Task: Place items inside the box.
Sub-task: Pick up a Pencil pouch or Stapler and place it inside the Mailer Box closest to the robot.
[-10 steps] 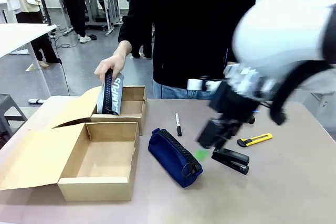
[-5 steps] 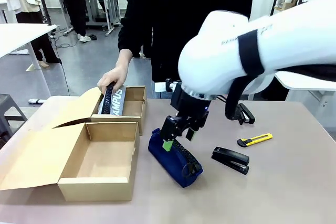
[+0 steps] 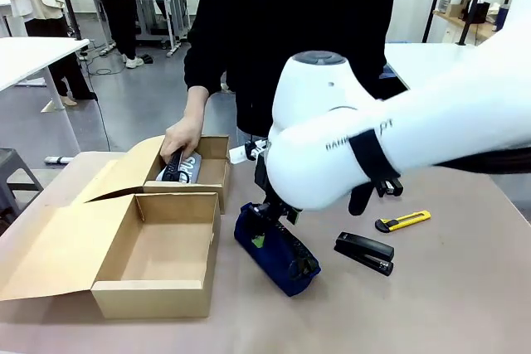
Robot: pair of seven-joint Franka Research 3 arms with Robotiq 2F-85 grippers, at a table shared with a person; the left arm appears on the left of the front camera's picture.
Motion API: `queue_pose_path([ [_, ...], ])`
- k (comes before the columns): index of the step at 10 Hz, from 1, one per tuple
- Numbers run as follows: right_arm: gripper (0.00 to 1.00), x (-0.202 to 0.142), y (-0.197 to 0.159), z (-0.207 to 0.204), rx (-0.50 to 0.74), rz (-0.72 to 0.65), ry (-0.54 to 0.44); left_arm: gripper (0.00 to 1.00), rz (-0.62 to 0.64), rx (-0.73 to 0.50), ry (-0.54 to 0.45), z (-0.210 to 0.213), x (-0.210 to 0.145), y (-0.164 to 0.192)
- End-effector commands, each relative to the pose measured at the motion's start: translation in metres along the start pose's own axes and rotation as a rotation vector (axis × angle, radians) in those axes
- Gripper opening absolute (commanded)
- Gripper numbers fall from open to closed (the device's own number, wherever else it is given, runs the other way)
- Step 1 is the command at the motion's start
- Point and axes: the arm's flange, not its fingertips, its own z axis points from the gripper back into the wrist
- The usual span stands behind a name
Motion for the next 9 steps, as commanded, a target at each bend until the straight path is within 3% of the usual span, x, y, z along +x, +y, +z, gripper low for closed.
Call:
queue_pose_path([
  [1,1.0,0.012,0.009,-0.026,-0.07,-0.042,0.024,1.0,-0.023,-0.026,-0.019,0.0,0.0,0.0],
  [5,1.0,0.012,0.005,-0.036,-0.085,-0.056,0.049,1.0,-0.023,-0.026,-0.019,0.0,0.0,0.0],
  [8,0.1,0.01,0.005,-0.036,-0.092,-0.035,0.074,1.0,-0.023,-0.026,-0.019,0.0,0.0,0.0],
  [9,0.35,0.01,0.005,-0.036,-0.08,-0.041,0.072,1.0,-0.023,-0.026,-0.019,0.0,0.0,0.0],
])
